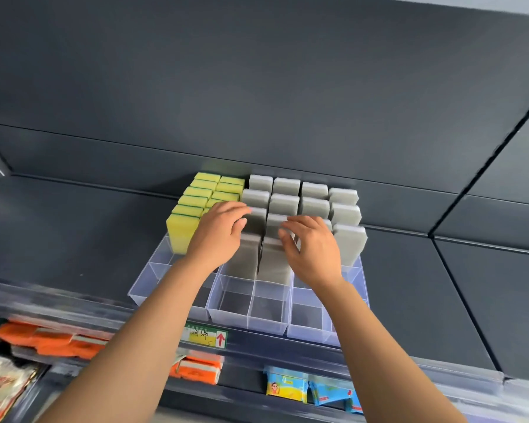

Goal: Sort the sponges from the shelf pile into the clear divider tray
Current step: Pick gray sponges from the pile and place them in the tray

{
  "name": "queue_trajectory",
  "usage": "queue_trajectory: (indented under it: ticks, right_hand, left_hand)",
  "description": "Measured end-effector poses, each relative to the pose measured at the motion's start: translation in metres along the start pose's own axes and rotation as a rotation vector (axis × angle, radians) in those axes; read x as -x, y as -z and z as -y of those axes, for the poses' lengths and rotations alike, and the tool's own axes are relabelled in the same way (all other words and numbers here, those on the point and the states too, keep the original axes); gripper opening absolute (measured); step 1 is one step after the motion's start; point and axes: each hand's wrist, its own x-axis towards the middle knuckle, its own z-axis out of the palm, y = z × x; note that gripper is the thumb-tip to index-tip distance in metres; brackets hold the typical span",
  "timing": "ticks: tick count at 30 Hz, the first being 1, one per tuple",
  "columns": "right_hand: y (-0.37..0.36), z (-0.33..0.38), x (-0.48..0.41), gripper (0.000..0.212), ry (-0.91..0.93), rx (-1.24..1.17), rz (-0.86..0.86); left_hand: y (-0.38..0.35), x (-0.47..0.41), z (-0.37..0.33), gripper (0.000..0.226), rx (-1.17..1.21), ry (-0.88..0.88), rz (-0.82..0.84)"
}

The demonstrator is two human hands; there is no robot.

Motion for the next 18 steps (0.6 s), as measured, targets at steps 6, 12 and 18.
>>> queue_trajectory:
  ticks: [6, 12, 18]
  right_hand:
    - [-0.006, -0.007, -0.014, 0.023, -0.005, 0.118, 0.166]
    - [-0.009, -0.004, -0.013, 0.025, -0.01, 0.14, 0.15]
    - [-0.013, -0.004, -0.014, 0.023, -0.017, 0.144, 0.138]
  left_hand:
    - [-0.003, -0.023, 0.007, 0.035, -0.083, 0.078, 0.156]
    - [-0.001, -0.023, 0.008, 0.013, -0.019, 0.074, 0.121]
    - [-0.001, -0.028, 0.01, 0.009, 0.001, 0.075, 0.152]
